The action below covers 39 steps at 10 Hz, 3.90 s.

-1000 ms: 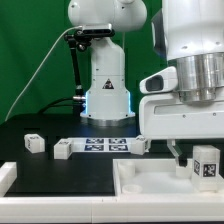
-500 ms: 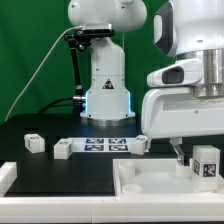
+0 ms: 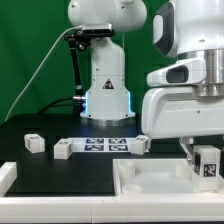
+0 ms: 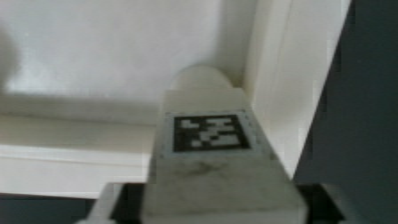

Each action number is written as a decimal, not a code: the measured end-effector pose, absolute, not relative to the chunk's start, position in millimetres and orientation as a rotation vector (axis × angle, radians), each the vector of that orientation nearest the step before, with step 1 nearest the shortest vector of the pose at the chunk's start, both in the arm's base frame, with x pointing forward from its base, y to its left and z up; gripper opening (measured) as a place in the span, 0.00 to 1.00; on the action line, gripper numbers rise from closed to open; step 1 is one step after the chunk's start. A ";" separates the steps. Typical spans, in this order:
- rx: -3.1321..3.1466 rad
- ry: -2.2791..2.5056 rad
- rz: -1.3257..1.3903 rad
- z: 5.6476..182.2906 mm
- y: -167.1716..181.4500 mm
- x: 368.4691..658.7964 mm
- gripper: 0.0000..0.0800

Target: Assemble one leg

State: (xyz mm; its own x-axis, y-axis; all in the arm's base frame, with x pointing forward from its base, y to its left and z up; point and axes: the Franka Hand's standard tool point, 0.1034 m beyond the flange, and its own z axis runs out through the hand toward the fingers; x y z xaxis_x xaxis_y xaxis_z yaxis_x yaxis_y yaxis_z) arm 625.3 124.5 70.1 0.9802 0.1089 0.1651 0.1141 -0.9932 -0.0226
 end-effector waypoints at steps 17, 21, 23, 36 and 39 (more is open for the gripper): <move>-2.192 1.956 -0.180 67.7 112.4 619.0 0.37; -2.159 1.983 -0.168 66.9 113.8 618.2 0.62; -2.222 1.918 -0.179 67.2 114.2 618.5 0.77; -3.097 0.135 -0.346 71.4 118.6 624.6 0.81; -3.097 0.137 -0.345 71.3 119.0 624.5 0.45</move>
Offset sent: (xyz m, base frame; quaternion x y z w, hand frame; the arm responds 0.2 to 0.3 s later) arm 0.0000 0.0000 0.0000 0.0000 0.0000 0.0799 0.9968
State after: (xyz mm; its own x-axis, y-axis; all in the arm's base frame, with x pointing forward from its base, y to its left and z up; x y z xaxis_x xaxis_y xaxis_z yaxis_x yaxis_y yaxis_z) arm 624.5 119.0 71.3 0.9716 -0.0898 0.2189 -0.0847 -0.9959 -0.0323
